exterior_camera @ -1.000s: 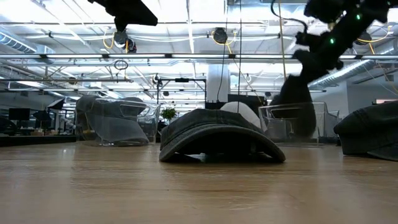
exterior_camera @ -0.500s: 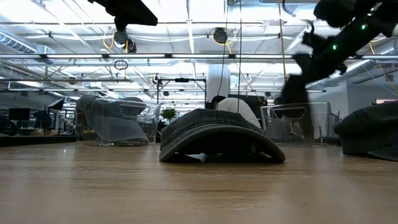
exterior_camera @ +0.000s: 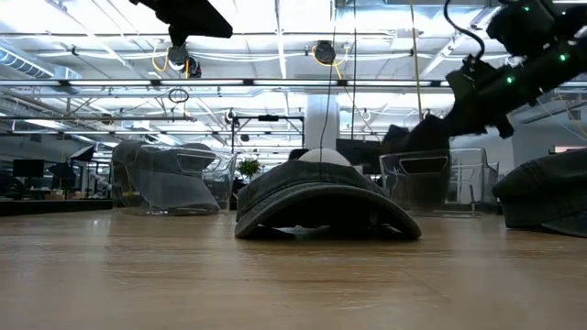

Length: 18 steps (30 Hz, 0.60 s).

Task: Pick & Place hat
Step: Put the left black cap into the right transparent bin

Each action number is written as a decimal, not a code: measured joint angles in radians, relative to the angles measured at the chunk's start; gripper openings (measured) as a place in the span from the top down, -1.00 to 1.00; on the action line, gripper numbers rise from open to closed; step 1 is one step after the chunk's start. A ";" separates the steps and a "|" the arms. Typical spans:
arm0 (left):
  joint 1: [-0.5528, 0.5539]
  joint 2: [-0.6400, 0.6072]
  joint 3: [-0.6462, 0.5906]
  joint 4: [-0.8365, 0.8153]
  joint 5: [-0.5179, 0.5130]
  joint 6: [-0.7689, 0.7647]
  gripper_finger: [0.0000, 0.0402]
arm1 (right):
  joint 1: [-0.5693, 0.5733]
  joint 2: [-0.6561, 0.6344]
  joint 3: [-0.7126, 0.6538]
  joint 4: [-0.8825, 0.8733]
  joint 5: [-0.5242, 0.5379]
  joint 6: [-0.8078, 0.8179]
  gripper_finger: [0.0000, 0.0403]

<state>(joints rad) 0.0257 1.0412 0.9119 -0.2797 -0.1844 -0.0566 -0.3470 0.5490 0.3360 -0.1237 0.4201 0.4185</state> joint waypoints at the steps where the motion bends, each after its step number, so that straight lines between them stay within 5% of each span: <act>1: 0.000 0.000 0.000 0.000 0.000 0.000 0.71 | 0.000 -0.009 -0.023 0.025 0.004 0.010 1.00; 11: 0.000 0.000 0.000 0.000 0.000 0.000 0.71 | 0.031 -0.051 -0.133 0.061 0.262 0.033 1.00; 18: 0.000 0.000 0.000 0.000 0.000 0.000 0.71 | 0.061 -0.051 -0.133 0.034 0.281 0.021 0.99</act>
<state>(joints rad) 0.0257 1.0412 0.9119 -0.2794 -0.1844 -0.0566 -0.2864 0.4980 0.2028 -0.0893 0.7008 0.4395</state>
